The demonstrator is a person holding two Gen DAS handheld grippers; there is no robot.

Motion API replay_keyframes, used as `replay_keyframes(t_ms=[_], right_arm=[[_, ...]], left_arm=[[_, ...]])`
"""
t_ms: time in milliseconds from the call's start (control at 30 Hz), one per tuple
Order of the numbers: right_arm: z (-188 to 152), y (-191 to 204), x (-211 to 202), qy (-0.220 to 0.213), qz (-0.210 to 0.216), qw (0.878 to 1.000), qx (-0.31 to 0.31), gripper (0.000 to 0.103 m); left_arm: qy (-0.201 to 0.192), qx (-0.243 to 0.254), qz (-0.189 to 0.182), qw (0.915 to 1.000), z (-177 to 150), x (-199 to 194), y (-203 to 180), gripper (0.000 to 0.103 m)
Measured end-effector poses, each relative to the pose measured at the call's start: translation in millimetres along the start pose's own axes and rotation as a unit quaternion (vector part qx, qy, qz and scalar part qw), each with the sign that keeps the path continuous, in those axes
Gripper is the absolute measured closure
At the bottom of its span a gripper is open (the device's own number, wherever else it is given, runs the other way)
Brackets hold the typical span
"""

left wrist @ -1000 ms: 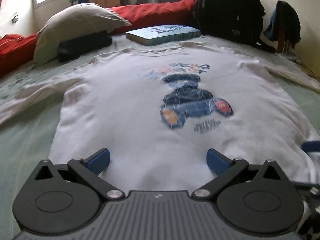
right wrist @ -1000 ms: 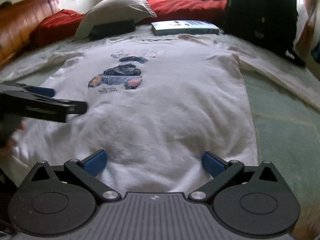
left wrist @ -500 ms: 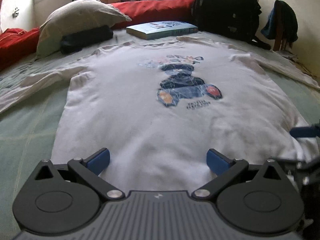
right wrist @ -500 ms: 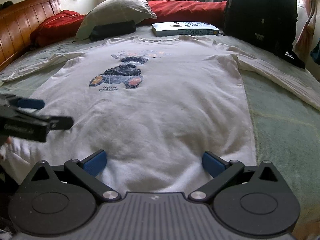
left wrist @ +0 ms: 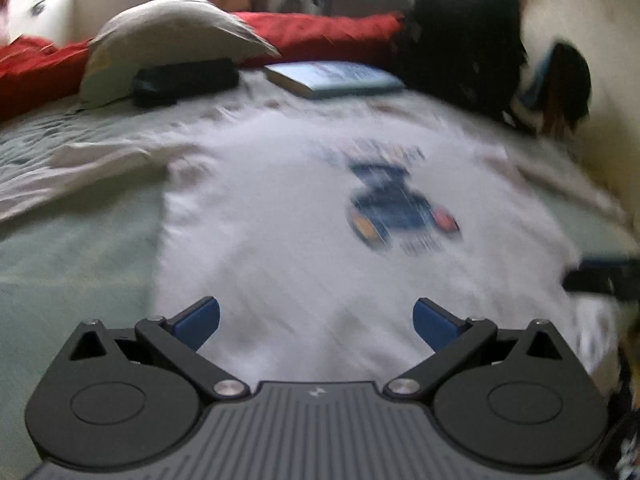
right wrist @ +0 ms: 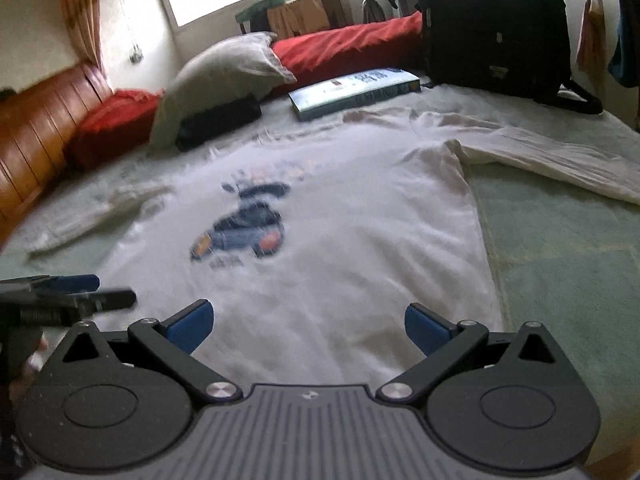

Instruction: Fold clothes

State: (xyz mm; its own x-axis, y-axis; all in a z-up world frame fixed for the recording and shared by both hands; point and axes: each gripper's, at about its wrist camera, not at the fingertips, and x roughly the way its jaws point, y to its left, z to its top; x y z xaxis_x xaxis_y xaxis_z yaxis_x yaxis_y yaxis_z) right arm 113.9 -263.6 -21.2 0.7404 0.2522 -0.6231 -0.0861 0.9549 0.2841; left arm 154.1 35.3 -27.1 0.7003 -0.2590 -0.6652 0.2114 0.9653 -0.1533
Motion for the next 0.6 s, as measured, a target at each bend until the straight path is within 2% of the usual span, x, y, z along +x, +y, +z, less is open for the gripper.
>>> replay_keyframes(t_ms=[133,233,300,367,500,533,600], right_arm=[[10.3,5.4,1.2,-0.009,0.008,1.000,0.006,0.000],[15.2,12.3,6.4,-0.007,0.017,1.000,0.009,0.000],[17.9,19.4,12.0,-0.002,0.022,1.000,0.010,0.000],[20.4,26.9,17.2,0.004,0.026,1.000,0.009,0.000],[24.4,44.8,26.0,0.007,0.029,1.000,-0.006,0.000],[25.9,49.7,28.0,0.006,0.028,1.000,-0.010,0.000],[27.9,56.4,31.1,0.003,0.028,1.000,-0.014,0.000]], left_arm=[[-0.030,-0.063,0.027,0.9972,26.6,-13.5,67.4,0.001],[-0.043,-0.115,0.064,0.9904,33.0,-21.3,130.1,0.001],[-0.039,-0.157,0.077,0.9839,29.4,-21.7,176.9,0.001],[-0.034,-0.203,0.088,0.9746,20.9,-19.5,218.8,0.001],[-0.057,-0.283,0.106,0.9515,-2.1,-18.2,290.9,0.003],[-0.069,-0.302,0.098,0.9457,-8.0,-19.2,306.0,0.003],[-0.110,-0.344,0.054,0.9309,-16.5,-22.8,334.8,0.003]])
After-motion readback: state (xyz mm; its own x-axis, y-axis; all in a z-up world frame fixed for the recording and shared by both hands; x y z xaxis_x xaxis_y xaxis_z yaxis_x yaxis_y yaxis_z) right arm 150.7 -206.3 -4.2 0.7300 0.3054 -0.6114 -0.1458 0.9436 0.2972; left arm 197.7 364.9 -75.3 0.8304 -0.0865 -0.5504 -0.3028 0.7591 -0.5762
